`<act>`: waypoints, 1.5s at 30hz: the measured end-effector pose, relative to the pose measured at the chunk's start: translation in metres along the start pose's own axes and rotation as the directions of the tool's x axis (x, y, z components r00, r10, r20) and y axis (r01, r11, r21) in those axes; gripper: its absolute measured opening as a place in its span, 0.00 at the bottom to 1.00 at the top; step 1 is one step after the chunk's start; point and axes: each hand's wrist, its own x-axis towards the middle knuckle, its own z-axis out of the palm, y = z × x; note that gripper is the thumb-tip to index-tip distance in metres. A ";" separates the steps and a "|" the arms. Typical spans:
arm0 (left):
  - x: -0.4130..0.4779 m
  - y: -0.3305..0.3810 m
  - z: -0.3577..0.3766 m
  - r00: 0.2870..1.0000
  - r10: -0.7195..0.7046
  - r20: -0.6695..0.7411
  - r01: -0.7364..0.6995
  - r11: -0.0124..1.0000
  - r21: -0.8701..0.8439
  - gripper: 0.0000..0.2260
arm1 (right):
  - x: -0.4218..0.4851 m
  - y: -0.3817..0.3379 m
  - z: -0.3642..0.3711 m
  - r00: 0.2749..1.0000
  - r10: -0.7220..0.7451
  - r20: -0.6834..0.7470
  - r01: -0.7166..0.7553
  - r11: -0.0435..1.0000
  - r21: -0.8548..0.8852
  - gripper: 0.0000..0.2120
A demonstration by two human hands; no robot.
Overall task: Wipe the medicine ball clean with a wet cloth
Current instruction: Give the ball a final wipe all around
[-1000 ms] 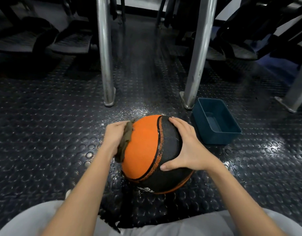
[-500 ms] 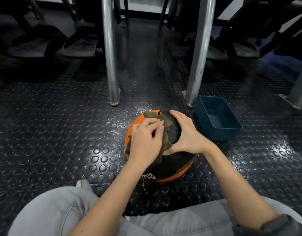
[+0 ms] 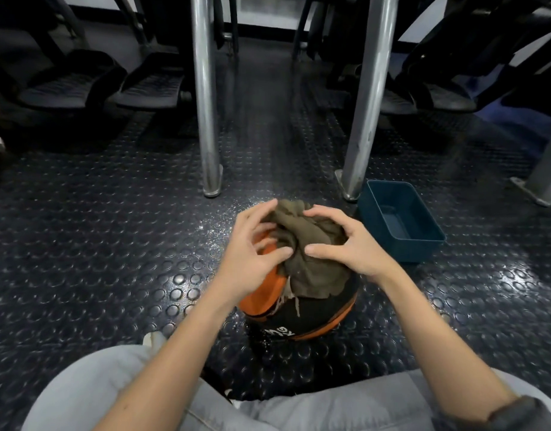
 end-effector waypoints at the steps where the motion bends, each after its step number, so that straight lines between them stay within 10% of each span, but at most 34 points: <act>1: 0.001 -0.006 -0.003 1.000 0.010 0.015 -0.012 0.991 0.137 0.34 | 0.001 0.001 0.002 0.999 -0.014 -0.047 0.012 0.999 -0.041 0.24; 7: 0.006 -0.016 -0.015 0.911 -0.249 0.329 0.047 0.855 0.516 0.58 | 0.008 0.004 -0.007 0.957 -0.075 -0.282 0.034 0.988 -0.150 0.12; 25: 0.026 -0.026 -0.023 0.894 -0.220 0.391 -0.007 0.864 0.503 0.59 | -0.038 -0.003 0.054 0.888 -0.428 -0.166 0.224 0.719 -0.658 0.12; 34: 0.019 -0.025 -0.025 0.908 -0.267 0.322 0.083 0.870 0.487 0.57 | 0.082 -0.016 0.004 0.927 0.218 -0.305 -0.313 0.898 -0.309 0.12; 41: 0.019 -0.027 -0.026 0.911 -0.212 0.355 0.026 0.885 0.464 0.54 | -0.008 -0.019 0.046 0.901 -0.354 -0.252 0.128 0.770 -0.625 0.11; 45: 0.021 -0.030 -0.026 0.904 -0.186 0.385 0.002 0.902 0.433 0.51 | -0.016 -0.022 0.050 0.911 -0.377 -0.167 0.180 0.729 -0.660 0.11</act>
